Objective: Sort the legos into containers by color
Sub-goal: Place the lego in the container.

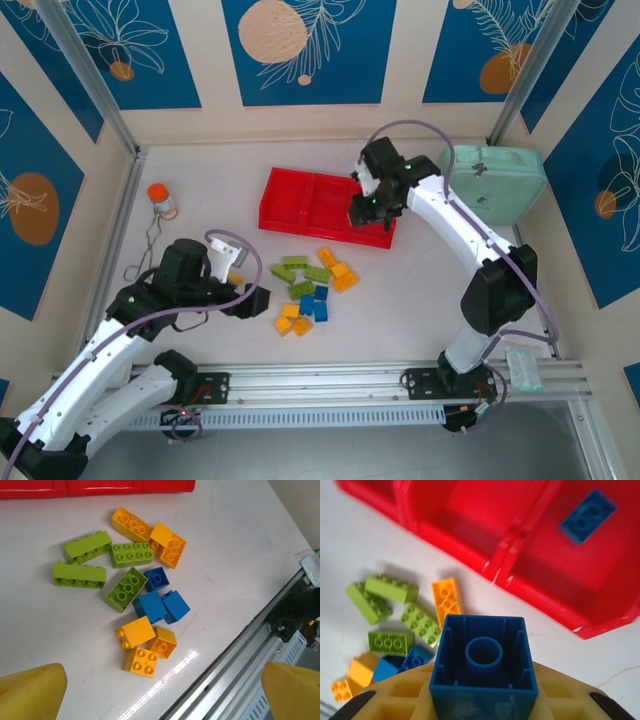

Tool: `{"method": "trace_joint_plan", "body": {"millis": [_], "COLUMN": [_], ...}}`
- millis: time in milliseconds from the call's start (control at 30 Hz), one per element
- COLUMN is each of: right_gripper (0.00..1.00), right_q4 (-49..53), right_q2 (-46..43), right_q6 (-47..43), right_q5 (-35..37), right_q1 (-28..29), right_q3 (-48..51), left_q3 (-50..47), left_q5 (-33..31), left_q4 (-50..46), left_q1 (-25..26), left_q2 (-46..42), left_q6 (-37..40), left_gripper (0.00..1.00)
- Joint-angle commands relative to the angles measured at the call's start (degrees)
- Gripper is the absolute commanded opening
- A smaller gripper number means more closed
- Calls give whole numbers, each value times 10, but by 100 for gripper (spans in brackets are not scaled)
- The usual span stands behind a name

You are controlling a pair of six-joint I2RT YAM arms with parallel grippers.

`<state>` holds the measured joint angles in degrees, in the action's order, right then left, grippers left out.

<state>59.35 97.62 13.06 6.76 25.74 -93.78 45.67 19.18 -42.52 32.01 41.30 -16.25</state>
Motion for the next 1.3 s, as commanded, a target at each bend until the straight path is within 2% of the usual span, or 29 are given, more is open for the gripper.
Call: {"method": "trace_joint_plan", "body": {"millis": [0, 267, 433, 667, 733, 967, 1100, 1267], "right_gripper": [21, 21, 22, 27, 33, 65, 72, 82], "right_q4": [7, -72, -67, -69, -75, -92, -90, -87], "right_q2": [44, 110, 162, 191, 191, 183, 171, 109], "right_q6": [29, 31, 27, 33, 37, 39, 42, 58], "right_q5": [-24, -48, -46, -35, -28, 1, 13, 35], "right_q1": [-25, -69, -78, -77, -74, -64, -62, -40], "right_q3": [-42, -37, -61, -54, -41, -13, -13, 3], "left_q3": [11, 11, 11, 13, 13, 13, 14, 14], "left_q5": [-19, -19, -15, -17, -15, -11, -12, -25], "left_q4": [-15, -15, -15, -17, -17, -17, -17, -18], "left_q1": [-3, -3, -2, -2, -2, -3, -3, -4], "left_q2": [-9, -11, -8, -3, -3, 0, -2, 0], "left_q6": [-5, -4, -3, -3, -2, -2, -1, -2], "left_gripper": [99, 99, 99, 99, 99, 99, 99, 99]}}
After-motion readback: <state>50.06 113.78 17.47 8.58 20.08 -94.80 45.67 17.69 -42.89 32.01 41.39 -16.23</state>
